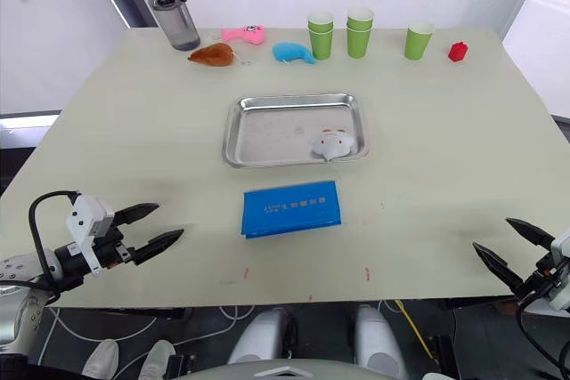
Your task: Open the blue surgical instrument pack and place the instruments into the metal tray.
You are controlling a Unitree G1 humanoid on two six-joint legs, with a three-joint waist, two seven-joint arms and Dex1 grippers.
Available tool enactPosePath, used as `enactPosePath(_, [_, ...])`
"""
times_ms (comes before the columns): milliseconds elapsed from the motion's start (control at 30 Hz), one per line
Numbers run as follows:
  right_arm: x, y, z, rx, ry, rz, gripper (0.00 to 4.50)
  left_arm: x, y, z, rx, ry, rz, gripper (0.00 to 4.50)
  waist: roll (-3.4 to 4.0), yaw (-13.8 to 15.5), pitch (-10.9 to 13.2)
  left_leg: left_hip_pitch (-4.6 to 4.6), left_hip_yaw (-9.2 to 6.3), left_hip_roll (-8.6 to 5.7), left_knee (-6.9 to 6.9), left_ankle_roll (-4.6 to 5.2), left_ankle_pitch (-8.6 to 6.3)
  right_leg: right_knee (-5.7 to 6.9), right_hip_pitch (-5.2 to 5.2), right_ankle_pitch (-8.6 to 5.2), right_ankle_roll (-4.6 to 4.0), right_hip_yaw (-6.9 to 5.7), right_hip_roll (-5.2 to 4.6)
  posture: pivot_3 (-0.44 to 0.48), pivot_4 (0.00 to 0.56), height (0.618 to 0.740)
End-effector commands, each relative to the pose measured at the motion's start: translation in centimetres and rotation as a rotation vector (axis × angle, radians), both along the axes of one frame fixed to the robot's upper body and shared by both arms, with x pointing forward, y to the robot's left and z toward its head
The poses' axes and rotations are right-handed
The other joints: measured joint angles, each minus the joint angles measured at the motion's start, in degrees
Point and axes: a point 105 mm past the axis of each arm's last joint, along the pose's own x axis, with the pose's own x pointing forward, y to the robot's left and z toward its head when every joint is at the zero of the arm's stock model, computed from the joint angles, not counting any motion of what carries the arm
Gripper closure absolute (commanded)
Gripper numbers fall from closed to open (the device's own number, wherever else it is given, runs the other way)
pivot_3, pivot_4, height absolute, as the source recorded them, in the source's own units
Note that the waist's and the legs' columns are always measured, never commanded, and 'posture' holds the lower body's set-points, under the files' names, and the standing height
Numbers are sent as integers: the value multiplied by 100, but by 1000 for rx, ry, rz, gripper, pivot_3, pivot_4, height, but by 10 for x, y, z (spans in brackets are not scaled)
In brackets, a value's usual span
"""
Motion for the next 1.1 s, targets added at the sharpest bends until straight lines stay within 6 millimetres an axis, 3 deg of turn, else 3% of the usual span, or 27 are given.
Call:
enactPosePath(33, [0,-1,6,-14,-27,10,85,1,1,14,12,-46,-4,0,0,-1,0,0,0,0,0,0,0,0,0,0,0,1,0,0,150,734])
enactPosePath(367, [5,14,7,-28,-40,55,85,6,-11,14,16,-38,-16,0,0,-1,0,1,-1,1,0,0,0,0,0,0,0,1,0,0,150,734])
enactPosePath(667, [28,41,11,-14,-63,98,85,16,-25,16,-24,15,-115,0,-4,-3,1,4,0,0,0,0,0,2,0,1,0,2,2,0,150,734])
enactPosePath(700, [31,46,11,-4,-61,111,303,16,-27,16,-28,17,-129,0,-3,-2,2,3,0,0,0,0,0,2,0,0,0,1,3,0,150,734])
enactPosePath(733, [33,50,11,2,-61,124,639,17,-30,16,-30,22,-148,414,-2,-2,2,3,0,-1,0,0,0,2,0,1,0,2,2,0,150,734])
enactPosePath(800, [38,60,10,0,-52,156,1197,17,-33,15,-29,25,-180,706,-1,-2,3,2,0,-1,0,0,0,1,0,1,0,2,2,0,150,734])
enactPosePath(833, [41,66,8,-7,-48,179,1829,18,-36,15,-28,26,-203,1282,-2,-8,3,1,0,-1,0,0,0,0,-1,1,0,2,2,0,150,734])
enactPosePath(900, [49,77,6,-28,-41,221,2395,19,-41,14,-29,29,-243,1844,-3,-8,4,0,-1,-1,0,0,0,0,-2,1,0,1,3,0,150,734])
enactPosePath(1067, [65,101,2,-71,-23,302,4500,22,-55,11,-46,67,-361,3988,-3,-7,4,0,1,-3,1,0,0,3,-3,1,0,1,5,0,150,734])
enactPosePath(1100, [68,107,1,-77,-14,326,4500,24,-58,11,-48,67,-380,4377,-3,-5,5,0,1,-3,1,0,0,3,-3,1,-1,0,5,0,150,734])
